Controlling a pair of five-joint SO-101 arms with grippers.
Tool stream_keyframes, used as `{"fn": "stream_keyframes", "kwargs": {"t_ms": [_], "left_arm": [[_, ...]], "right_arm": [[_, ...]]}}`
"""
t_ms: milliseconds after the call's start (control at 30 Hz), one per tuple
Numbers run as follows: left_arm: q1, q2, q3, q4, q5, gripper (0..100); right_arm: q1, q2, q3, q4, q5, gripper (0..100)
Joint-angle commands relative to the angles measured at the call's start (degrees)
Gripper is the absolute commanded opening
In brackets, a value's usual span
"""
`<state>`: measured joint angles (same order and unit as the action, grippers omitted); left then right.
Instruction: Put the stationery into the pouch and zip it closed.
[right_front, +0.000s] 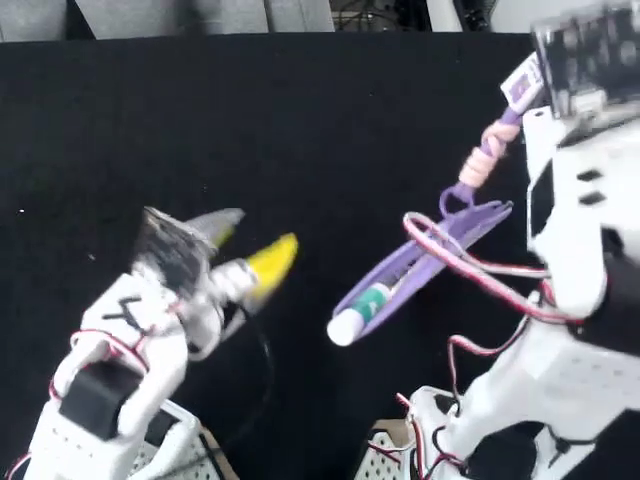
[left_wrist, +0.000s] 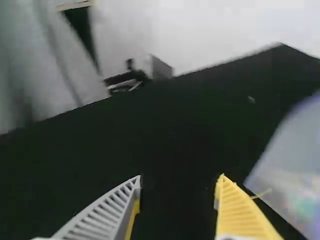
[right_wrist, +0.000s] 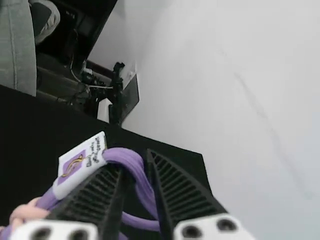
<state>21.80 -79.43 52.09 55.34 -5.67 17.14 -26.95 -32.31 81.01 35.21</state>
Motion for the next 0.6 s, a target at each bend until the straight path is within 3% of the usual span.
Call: {"fn": "stream_keyframes", "kwargs": {"t_ms": [0, 167, 367, 567], "left_arm": [[12.0, -6.7, -0.7, 7.5, -9.7, 24], [19.8, -14.4, -0.6, 13.7, -15.2, 24], [18.8, -16.4, 1.2, 13.9, -16.5, 24], [15.7, -16.4, 5.8, 7.1, -16.5, 24]], "right_arm": [[-1.0, 2.6, -0.2, -2.5, -0.7, 1.1], [-1.1, 3.1, -0.3, -2.6, -0.7, 1.1], [-1.1, 3.1, -0.3, -2.5, -0.7, 1.1], [-1.0, 3.1, -0.3, -2.1, -0.4, 1.1]]}}
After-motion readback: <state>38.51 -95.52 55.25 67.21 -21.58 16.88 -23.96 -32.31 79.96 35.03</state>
